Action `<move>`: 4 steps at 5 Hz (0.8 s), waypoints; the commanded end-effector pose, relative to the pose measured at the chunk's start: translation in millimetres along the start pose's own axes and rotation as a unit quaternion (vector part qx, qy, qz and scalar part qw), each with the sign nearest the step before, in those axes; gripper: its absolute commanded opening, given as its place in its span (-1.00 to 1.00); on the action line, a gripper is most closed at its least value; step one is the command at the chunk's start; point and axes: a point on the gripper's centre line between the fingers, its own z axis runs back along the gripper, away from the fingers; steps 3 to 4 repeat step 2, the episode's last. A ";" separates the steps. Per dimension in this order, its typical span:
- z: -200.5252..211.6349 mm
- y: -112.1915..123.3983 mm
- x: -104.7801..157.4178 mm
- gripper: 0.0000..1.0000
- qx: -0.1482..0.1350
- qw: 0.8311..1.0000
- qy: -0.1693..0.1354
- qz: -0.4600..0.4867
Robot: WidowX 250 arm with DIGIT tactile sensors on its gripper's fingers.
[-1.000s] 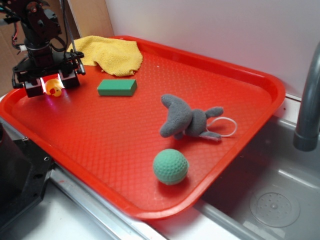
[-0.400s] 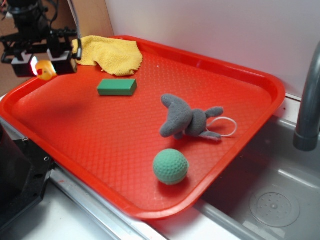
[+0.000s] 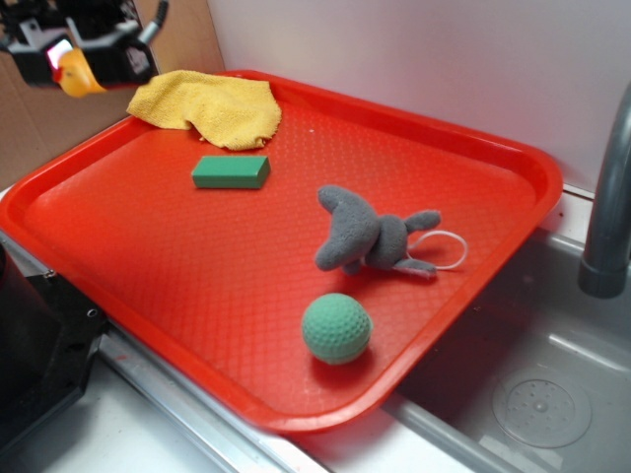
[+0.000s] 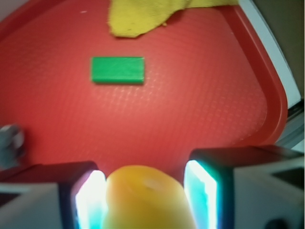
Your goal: Grab the yellow duck.
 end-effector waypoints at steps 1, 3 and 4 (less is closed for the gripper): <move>51.0 -5.6 -15.3 -1.00 -0.022 0.998 -0.038 -0.039; 44.9 -10.6 -12.3 -1.00 0.004 0.999 -0.030 -0.019; 44.9 -10.6 -12.3 -1.00 0.004 0.999 -0.030 -0.019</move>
